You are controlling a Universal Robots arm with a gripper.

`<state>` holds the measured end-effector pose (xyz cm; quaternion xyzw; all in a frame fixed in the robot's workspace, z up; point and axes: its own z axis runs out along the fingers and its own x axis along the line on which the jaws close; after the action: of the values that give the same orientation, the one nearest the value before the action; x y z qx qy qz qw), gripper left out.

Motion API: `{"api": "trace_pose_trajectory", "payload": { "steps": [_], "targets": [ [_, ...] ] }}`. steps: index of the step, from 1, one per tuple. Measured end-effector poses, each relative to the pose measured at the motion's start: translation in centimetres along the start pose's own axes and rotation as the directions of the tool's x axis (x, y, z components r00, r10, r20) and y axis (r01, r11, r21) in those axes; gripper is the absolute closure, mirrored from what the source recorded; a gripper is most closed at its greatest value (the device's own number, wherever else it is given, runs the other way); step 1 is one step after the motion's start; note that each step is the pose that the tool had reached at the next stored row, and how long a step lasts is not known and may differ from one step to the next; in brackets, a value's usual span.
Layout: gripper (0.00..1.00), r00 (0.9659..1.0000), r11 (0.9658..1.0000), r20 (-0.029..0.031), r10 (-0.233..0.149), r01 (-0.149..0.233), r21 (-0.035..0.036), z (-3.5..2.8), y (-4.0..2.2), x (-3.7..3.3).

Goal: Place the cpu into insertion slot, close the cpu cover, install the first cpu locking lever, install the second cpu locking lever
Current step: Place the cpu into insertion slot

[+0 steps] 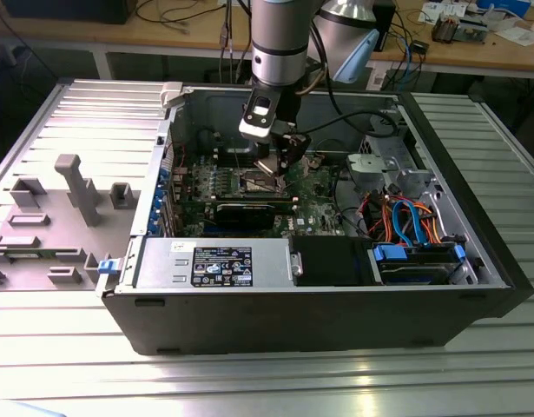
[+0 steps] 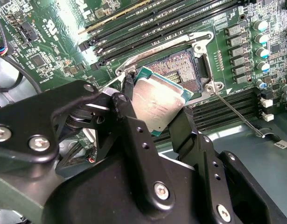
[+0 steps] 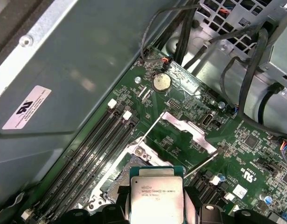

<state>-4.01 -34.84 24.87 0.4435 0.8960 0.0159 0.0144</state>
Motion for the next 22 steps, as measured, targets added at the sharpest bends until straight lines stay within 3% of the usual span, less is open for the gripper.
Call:
{"api": "trace_pose_trajectory", "payload": {
  "steps": [22],
  "targets": [
    [0.45,0.9976,0.9976,0.0074,0.069,-0.069,0.0039,0.26,-0.01,0.0]
  ]
}}
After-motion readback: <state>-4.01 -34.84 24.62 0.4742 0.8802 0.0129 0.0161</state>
